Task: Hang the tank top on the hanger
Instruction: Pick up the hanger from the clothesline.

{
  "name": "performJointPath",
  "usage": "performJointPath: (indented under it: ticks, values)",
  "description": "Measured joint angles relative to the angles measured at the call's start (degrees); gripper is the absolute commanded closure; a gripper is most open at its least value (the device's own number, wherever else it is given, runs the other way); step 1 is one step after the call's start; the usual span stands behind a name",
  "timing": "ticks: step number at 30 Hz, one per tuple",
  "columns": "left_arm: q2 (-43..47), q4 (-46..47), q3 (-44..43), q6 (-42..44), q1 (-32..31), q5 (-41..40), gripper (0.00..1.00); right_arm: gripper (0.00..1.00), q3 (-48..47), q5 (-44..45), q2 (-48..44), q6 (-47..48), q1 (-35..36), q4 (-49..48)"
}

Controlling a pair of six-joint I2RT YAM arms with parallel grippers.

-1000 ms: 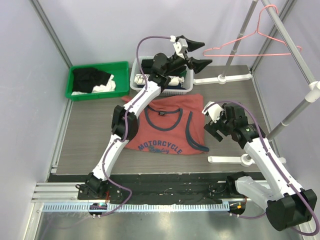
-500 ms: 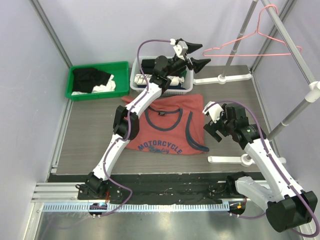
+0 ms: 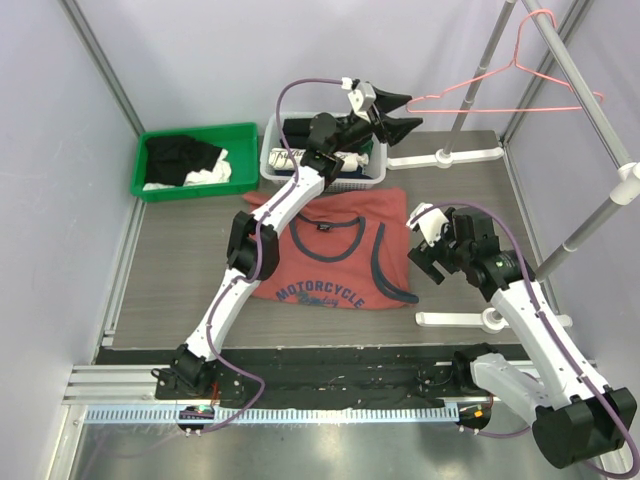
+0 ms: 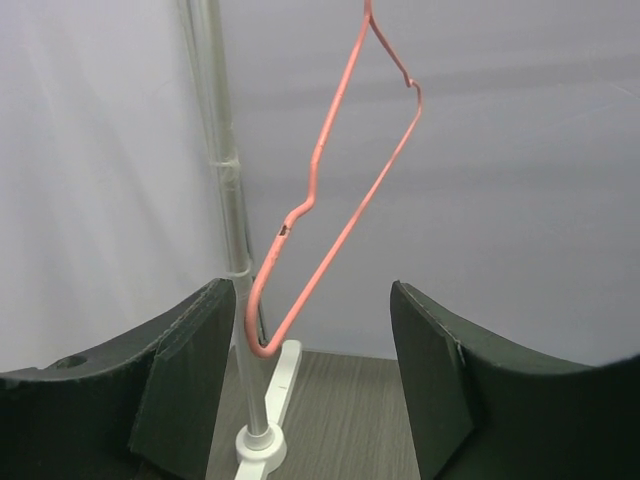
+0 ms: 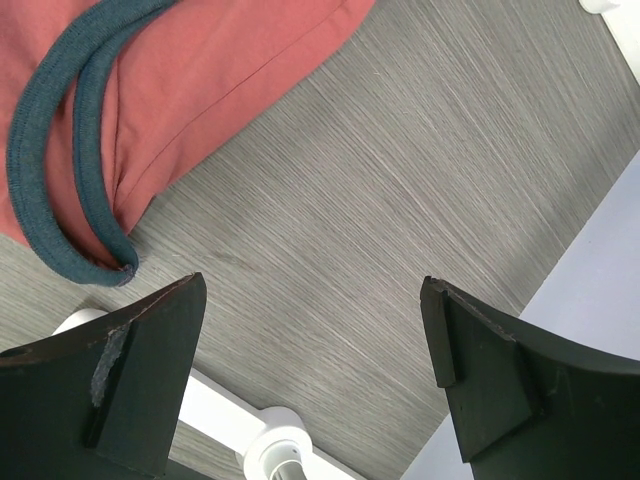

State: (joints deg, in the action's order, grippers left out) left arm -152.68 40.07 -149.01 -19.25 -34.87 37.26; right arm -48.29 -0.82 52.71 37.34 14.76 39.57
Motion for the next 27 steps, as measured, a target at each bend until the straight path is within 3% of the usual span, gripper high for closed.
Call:
performJointPath:
  ticks: [2,3,4,12,14,18,27]
  values:
    - [0.00,0.07,0.00,-0.28,-0.11,0.70,0.49,0.04,0.00,0.00,-0.17,0.00,0.00,0.02]
    - [0.00,0.11,0.00,-0.52,-0.15,1.09,0.64,0.04,0.00,-0.02,-0.22,0.00,0.00,0.02]
    - [-0.04,0.24,0.00,-0.83,-0.20,1.51,0.71,0.04,0.00,-0.09,-0.24,-0.02,0.00,0.00]
    - [-0.07,0.90,0.00,-2.89,-0.48,2.03,0.69,0.04,0.00,-0.35,-0.33,-0.09,0.00,0.02]
    - [-0.07,0.94,0.00,-3.17,-0.48,2.05,0.75,0.04,0.00,-0.35,-0.48,-0.17,0.00,0.02]
    - [-0.07,0.90,0.00,-4.07,-0.48,3.08,1.00,0.04,0.00,-0.35,-0.90,-0.20,0.00,0.22]
    - [0.07,0.17,0.00,-5.03,-0.52,6.97,1.00,0.04,0.00,-0.61,-1.38,-0.24,0.00,0.94]
